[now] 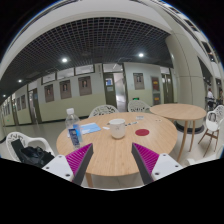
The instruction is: Pour water
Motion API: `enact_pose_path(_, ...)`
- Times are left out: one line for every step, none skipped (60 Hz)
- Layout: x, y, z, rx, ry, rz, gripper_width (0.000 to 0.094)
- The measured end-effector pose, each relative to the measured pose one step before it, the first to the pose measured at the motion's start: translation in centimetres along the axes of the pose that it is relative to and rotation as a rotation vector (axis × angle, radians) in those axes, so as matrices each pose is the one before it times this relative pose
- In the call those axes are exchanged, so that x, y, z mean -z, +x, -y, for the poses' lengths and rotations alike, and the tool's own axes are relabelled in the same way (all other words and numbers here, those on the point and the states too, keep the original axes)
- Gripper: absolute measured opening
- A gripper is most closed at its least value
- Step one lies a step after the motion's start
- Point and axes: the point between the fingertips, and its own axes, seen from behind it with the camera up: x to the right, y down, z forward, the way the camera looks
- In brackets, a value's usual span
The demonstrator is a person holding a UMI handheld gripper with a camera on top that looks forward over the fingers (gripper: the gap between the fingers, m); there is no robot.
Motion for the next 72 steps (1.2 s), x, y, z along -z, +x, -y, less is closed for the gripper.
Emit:
enact_pose_path(-0.057, -0.152, 0.142, 0.0027, 0.00413, 0.00505, 0.084)
enact_pose_path(-0.248, -0.695, 0.009, 0.0033, 0.00493, 0.00224, 0.0838)
enact_pose_path(-0.092, -0.221, 0.152, 0.0028, 0.00388, 0.00589, 0.084)
enact_pose_path(-0.118, -0.275, 0.142, 0.0028, 0.00309, 0.00673, 0.0839)
enact_pose_path(-0.124, -0.335, 0.131, 0.0037, 0.00264, 0.00754, 0.0839)
enact_pose_path(-0.181, -0.353, 0.107, 0.0039, 0.00241, 0.00854, 0.0839)
enact_pose_path(-0.078, -0.37, 0.25, 0.003, 0.00182, 0.0107, 0.0839)
enact_pose_path(-0.211, -1.632, 0.814, 0.0048, 0.00016, 0.0083, 0.0839)
enact_pose_path(-0.245, -0.489, 0.173, 0.0044, 0.00039, 0.01039, 0.0838)
enact_pose_path(-0.238, -0.523, 0.174, 0.0052, -0.00057, 0.01124, 0.0838)
enact_pose_path(-0.242, -0.586, 0.2, 0.0056, -0.00046, 0.01123, 0.0838)
enact_pose_path(-0.251, 0.511, -0.425, 0.0053, 0.00172, 0.01291, 0.0838)
enact_pose_path(-0.178, 0.297, -0.055, 0.0069, 0.00215, 0.01191, 0.0838)
enact_pose_path(-0.6, -2.418, 1.296, 0.005, -0.00159, 0.00541, 0.0836)
enact_pose_path(-0.314, -0.366, 0.276, 0.0058, 0.002, 0.00906, 0.0837)
enact_pose_path(-0.358, -0.415, 0.208, 0.0054, 0.00245, 0.00821, 0.0836)
enact_pose_path(-0.379, -0.449, 0.212, 0.0057, 0.00324, 0.00797, 0.0836)
enact_pose_path(-0.333, 0.059, -0.166, 0.0048, 0.00323, 0.00809, 0.0836)
enact_pose_path(-1.079, -1.225, 0.624, 0.0033, 0.00076, 0.00474, 0.0837)
enact_pose_path(-0.419, -0.302, 0.024, 0.0018, -0.00042, 0.00668, 0.0837)
enact_pose_path(-0.452, -0.359, 0.0, 0.0004, -0.00114, 0.00695, 0.0836)
enact_pose_path(-0.445, -0.419, 0.014, -0.0006, -0.00102, 0.00822, 0.0837)
enact_pose_path(-0.473, -0.419, -0.015, -0.0011, -0.00171, 0.00829, 0.0837)
enact_pose_path(-1.417, -1.234, -0.058, -0.0029, -0.00127, 0.0064, 0.0838)
enact_pose_path(-0.512, -0.374, -0.196, -0.0029, -0.00419, 0.00675, 0.0838)
enact_pose_path(-0.522, -0.398, -0.16, -0.0036, -0.00519, 0.00576, 0.0837)
enact_pose_path(-0.553, -0.383, -0.147, -0.003, -0.0042, 0.00586, 0.0837)
enact_pose_path(-0.89, -0.099, -0.339, -0.0017, -0.00097, 0.00569, 0.084)
enact_pose_path(-1.173, -0.607, -0.091, -0.0021, -0.00175, 0.00142, 0.0839)
enact_pose_path(-0.659, -0.134, -0.246, -0.0012, -0.00135, -0.0016, 0.084)
enact_pose_path(-0.666, -0.074, -0.165, -0.0008, 0.00075, -0.00479, 0.084)
enact_pose_path(-0.666, -0.009, -0.141, 0.0011, 0.00487, -0.00601, 0.0838)
enact_pose_path(-0.681, 0.007, -0.055, 0.0036, 0.0072, -0.00662, 0.0839)
enact_pose_path(-1.124, 0.065, -0.138, 0.0033, 0.00581, -0.00879, 0.0836)
enact_pose_path(-1.095, -0.775, -0.198, 0.0038, -0.00128, -0.01816, 0.0835)
enact_pose_path(-0.73, 0.147, -0.344, 0.0053, -0.007, -0.01822, 0.0836)
enact_pose_path(-0.731, 0.069, -0.334, 0.0051, -0.0084, -0.01759, 0.0835)
enact_pose_path(-0.68, -0.058, -0.232, 0.0049, -0.00512, -0.01292, 0.0837)
enact_pose_path(-0.616, -0.187, -0.115, 0.0046, -0.00004, -0.00789, 0.0836)
enact_pose_path(-0.616, -0.16, -0.07, 0.0052, 0.00267, -0.00714, 0.0837)
enact_pose_path(-0.611, 0.432, -0.556, 0.0052, 0.00397, -0.00718, 0.0841)
enact_pose_path(-0.541, 0.037, -0.1, 0.0043, 0.00081, -0.01016, 0.0838)
enact_pose_path(-0.523, 0.041, -0.135, 0.004, -0.00127, -0.0083, 0.0838)
enact_pose_path(-0.494, 0.052, -0.203, 0.0021, -0.00385, -0.00817, 0.0838)
enact_pose_path(-0.454, 0.041, -0.184, 0.0008, -0.00446, -0.00742, 0.0838)
enact_pose_path(-0.394, -0.065, -0.409, 0.0008, -0.00143, -0.00421, 0.0837)
enact_pose_path(-0.298, -0.057, -0.059, -0.0002, 0.00047, -0.00206, 0.0837)
enact_pose_path(-0.3, -0.085, -0.008, 0.0, 0.00292, -0.00032, 0.0835)
enact_pose_path(-0.26, -0.098, -0.018, 0.0008, 0.0024, 0.00047, 0.0829)
enact_pose_path(-0.227, -0.06, -0.101, 0.0014, -0.00163, -0.00091, 0.0813)
enact_pose_path(-0.206, -0.026, -0.142, 0.003, -0.00449, -0.00073, 0.0796)
enact_pose_path(-0.341, -0.177, -0.203, 0.0046, -0.00436, -0.00093, 0.0716)
enact_pose_path(-0.155, 0.059, -0.162, 0.0062, -0.00349, -0.00272, 0.0636)
enact_pose_path(-0.093, 0.448, -0.222, 0.0082, -0.00035, -0.00968, 0.0556)
enact_pose_path(-0.002, 0.213, 0.099, 0.0083, 0.0062, -0.008, 0.0477)
enact_pose_path(-0.052, 0.088, -0.003, 0.0032, 0.00179, -0.00552, 0.0476)
enact_pose_path(-0.027, 0.019, 0.027, 0.002, 0.00208, -0.00171, 0.0475)
enact_pose_path(-0.014, -0.025, 0.043, 0.0003, 0.00224, 0.00124, 0.0475)
enact_pose_path(0.065, 0.002, 0.089, 0.0, 0.00255, 0.00271, 0.0472)
enact_pose_path(-0.005, 0.005, 0.024, -0.0012, 0.00041, 0.0008, 0.0463)
enact_pose_path(-0.171, -0.113, -0.218, -0.0026, -0.00185, -0.00029, 0.0461)
enact_pose_path(-0.007, 0.099, -0.036, -0.0035, 0.00004, -0.00199, 0.0456)
enact_pose_path(-0.02, 0.046, -0.052, -0.006, -0.00081, -0.00112, 0.0448)
enact_pose_path(-0.003, 0.016, -0.044, -0.0089, -0.00268, 0.00146, 0.0441)
enact_pose_path(0.062, 0.045, -0.022, -0.0088, -0.00051, 0.00475, 0.0431)
enact_pose_path(0.011, -0.012, 0.037, -0.0067, -0.00076, 0.00371, 0.042)
enact_pose_path(0.02, -0.049, 0.001, -0.0034, -0.00093, 0.00647, 0.0404)
enact_pose_path(0.003, -0.015, 0.002, -0.0014, -0.00021, 0.00622, 0.0389)
enact_pose_path(0.005, -0.023, 0.028, -0.0024, 0.00092, 0.00669, 0.0371)
enact_pose_path(-0.043, -0.041, 0.01, -0.0046, 0.00088, 0.00639, 0.0358)
enact_pose_path(-0.121, -0.059, -0.033, -0.0051, 0.00192, 0.005, 0.0346)
enact_pose_path(0.053, 0.057, -0.015, -0.0037, 0.00036, 0.00337, 0.0342)
